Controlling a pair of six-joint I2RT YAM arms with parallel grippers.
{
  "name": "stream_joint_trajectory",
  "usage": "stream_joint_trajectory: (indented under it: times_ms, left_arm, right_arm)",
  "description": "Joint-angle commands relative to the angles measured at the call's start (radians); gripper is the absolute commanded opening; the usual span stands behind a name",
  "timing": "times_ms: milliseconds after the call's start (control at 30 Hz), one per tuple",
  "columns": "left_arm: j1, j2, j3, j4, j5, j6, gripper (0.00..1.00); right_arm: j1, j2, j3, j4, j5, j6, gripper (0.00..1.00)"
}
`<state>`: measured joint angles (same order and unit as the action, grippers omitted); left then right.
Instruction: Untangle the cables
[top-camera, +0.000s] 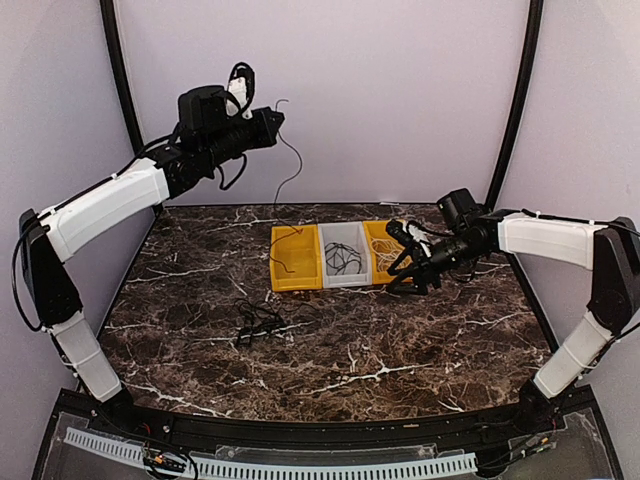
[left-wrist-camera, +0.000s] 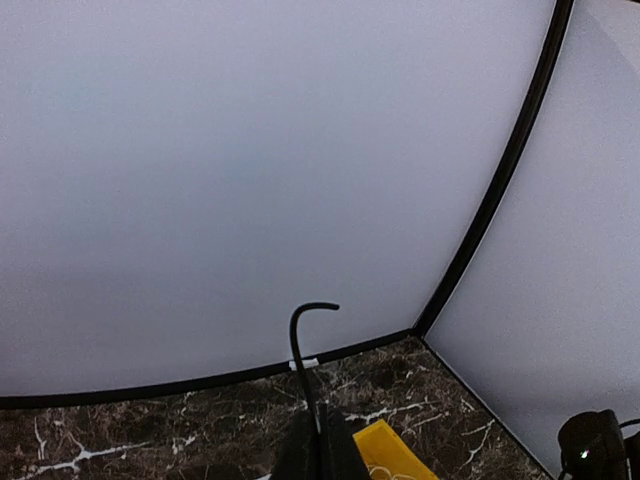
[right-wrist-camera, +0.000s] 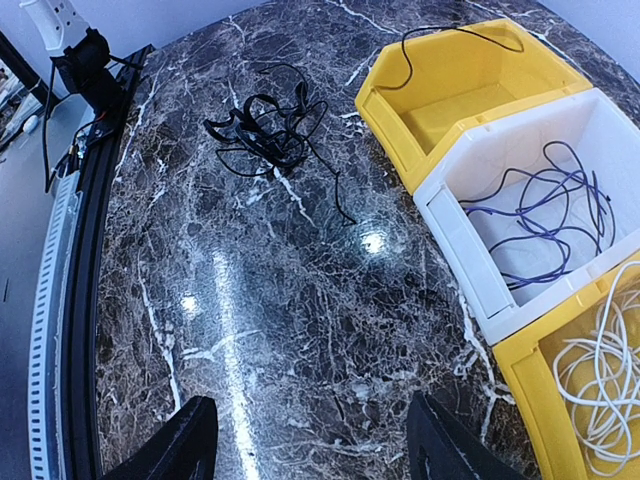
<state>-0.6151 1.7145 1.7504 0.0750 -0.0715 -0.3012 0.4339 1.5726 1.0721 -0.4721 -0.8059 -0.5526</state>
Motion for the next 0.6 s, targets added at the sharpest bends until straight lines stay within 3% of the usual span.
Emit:
stream_joint_trajectory:
  times_ms: [0,233,567]
  left_arm:
    - [0.006,-0.051,-0.169,0.06,0.022,-0.043,0.0]
    - [0.017,0.006,-0.117,-0.046,0.018,-0.027,0.0]
    - [0.019,0.097,-0.251,-0.105,0.015,-0.075,0.0]
  right_arm:
    - [0.001,0.014,-0.01,0.005,0.001,-0.014,0.67]
    - [0.0,0.023,0.002,-0.012,-0.004,-0.017,0.67]
    - [0.001,0.01,-0.005,-0.01,0.013,-0.031,0.67]
